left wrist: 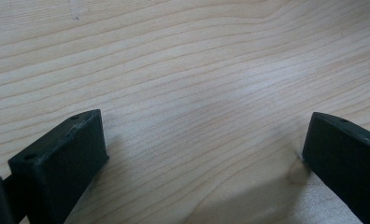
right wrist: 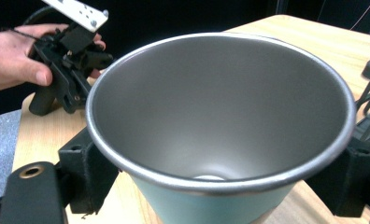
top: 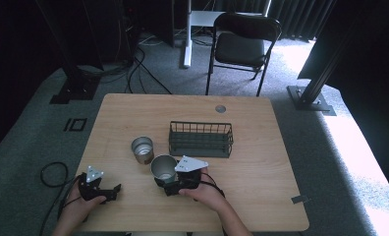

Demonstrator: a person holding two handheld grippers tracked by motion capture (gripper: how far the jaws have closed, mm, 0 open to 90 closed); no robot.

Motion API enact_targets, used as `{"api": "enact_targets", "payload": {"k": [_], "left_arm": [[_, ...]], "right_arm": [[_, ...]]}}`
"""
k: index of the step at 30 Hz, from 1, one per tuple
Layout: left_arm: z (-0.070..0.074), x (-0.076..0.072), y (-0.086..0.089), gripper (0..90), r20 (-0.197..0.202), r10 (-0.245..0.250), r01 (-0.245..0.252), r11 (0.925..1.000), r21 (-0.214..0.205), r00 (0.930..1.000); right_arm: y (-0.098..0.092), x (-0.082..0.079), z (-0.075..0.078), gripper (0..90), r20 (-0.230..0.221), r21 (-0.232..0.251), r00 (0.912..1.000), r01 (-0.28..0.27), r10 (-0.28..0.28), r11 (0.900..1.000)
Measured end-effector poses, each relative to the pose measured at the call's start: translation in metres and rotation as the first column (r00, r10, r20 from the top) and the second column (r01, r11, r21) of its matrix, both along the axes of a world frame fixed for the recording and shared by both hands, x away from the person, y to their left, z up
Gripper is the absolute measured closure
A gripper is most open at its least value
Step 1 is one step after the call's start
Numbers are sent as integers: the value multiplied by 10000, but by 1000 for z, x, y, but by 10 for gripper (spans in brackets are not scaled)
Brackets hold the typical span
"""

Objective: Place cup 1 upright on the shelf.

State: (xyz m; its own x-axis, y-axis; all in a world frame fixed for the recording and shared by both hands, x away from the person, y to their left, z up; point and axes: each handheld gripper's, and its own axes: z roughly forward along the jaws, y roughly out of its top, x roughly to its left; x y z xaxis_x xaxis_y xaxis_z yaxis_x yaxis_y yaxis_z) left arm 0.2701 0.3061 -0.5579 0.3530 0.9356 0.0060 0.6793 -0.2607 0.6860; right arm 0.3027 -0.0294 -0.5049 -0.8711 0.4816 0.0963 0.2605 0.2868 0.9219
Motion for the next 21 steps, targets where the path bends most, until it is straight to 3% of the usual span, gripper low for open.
{"api": "enact_targets", "payload": {"k": [21], "left_arm": [[0, 0, 0, 3, -5, -4, 4, 10000, 11, 10000]], "right_arm": [[0, 5, 36, 140, 486, 210, 9988, -121, 111, 9997]]}}
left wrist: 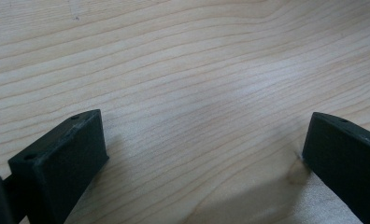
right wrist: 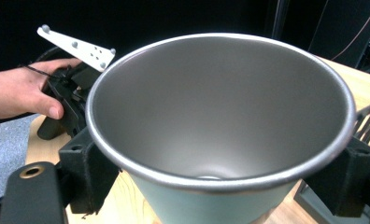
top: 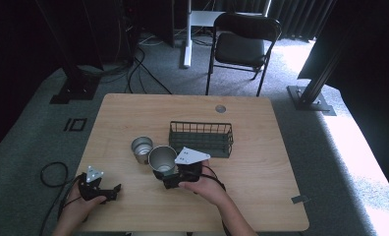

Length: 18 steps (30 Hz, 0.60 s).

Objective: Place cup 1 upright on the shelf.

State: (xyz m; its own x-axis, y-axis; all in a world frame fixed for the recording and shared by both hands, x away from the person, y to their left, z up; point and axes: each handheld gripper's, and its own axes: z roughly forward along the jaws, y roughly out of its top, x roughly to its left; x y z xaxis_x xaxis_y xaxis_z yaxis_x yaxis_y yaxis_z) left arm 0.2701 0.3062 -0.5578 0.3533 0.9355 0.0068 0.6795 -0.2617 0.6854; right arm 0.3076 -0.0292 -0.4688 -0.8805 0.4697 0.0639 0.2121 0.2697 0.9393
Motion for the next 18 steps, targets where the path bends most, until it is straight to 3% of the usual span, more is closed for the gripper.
{"api": "enact_targets", "payload": {"k": [9, 18], "left_arm": [[0, 0, 0, 3, 7, 1, -1, 10000, -16, 10000], [0, 0, 0, 3, 11, 3, -3, 10000, -20, 10000]], "right_arm": [[-1, 4, 24, 140, 214, 363, 9996, 179, -187, 9992], [-8, 13, 48, 140, 502, 636, 9946, 871, -904, 9942]]}}
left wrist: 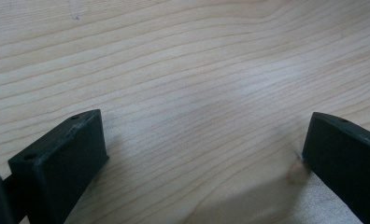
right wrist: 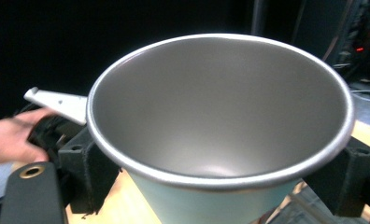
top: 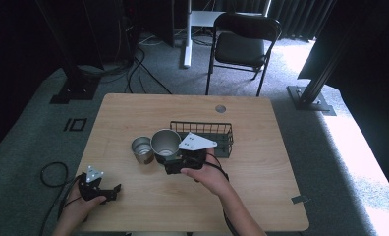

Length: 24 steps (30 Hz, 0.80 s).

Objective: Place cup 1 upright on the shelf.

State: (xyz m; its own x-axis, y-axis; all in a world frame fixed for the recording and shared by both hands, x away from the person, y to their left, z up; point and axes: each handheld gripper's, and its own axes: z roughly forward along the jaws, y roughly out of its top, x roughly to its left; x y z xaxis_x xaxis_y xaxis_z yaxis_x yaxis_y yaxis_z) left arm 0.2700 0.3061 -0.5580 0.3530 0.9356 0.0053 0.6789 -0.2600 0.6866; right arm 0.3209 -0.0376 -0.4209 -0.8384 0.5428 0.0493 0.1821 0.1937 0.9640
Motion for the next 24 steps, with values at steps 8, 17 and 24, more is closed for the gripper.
{"api": "enact_targets", "payload": {"k": [8, 17, 24], "left_arm": [[0, 0, 0, 3, -6, 6, -6, 10000, -2, 10000], [0, 0, 0, 3, -8, -3, 3, 10000, 7, 10000], [0, 0, 0, 3, 1, 0, 0, 10000, 1, 10000]], "right_arm": [[-12, 9, 13, 140, 252, 230, 9966, 776, -782, 9967], [-28, 22, 18, 140, 329, 234, 9850, 1689, -1696, 9854], [-40, 34, 21, 141, 401, 208, 9615, 2710, -2717, 9623]]}}
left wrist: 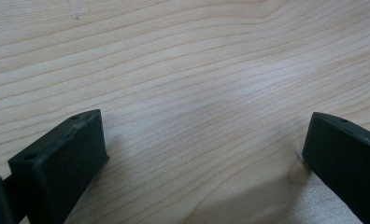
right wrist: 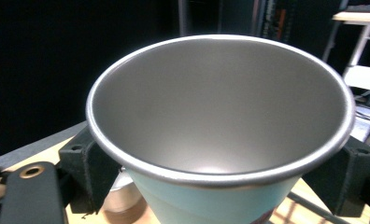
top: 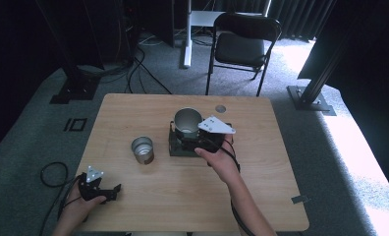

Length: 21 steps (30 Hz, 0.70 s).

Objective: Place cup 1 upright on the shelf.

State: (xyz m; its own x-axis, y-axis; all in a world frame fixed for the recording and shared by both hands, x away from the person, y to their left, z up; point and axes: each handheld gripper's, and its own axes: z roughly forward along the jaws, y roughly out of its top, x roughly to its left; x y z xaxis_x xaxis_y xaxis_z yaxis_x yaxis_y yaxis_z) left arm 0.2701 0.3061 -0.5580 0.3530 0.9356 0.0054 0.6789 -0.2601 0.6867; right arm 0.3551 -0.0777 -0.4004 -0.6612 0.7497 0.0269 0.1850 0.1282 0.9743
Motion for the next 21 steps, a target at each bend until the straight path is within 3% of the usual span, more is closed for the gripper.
{"api": "enact_targets", "payload": {"k": [7, 11, 19, 21], "left_arm": [[0, 0, 0, 3, -6, -2, 2, 10000, 2, 10000], [0, 0, 0, 3, -4, 0, 0, 10000, 0, 10000], [0, 0, 0, 3, -9, -3, 3, 10000, 5, 10000], [0, 0, 0, 3, -7, -2, 2, 10000, 6, 10000]], "right_arm": [[-12, 12, -2, 140, 45, -113, 9947, 1024, -1023, 9947], [-21, 19, -8, 140, -5, -308, 9855, 1694, -1695, 9851], [-39, 35, -25, 140, -93, -613, 9589, 2824, -2834, 9573], [-44, 39, -32, 140, -52, -755, 9488, 3145, -3157, 9463]]}}
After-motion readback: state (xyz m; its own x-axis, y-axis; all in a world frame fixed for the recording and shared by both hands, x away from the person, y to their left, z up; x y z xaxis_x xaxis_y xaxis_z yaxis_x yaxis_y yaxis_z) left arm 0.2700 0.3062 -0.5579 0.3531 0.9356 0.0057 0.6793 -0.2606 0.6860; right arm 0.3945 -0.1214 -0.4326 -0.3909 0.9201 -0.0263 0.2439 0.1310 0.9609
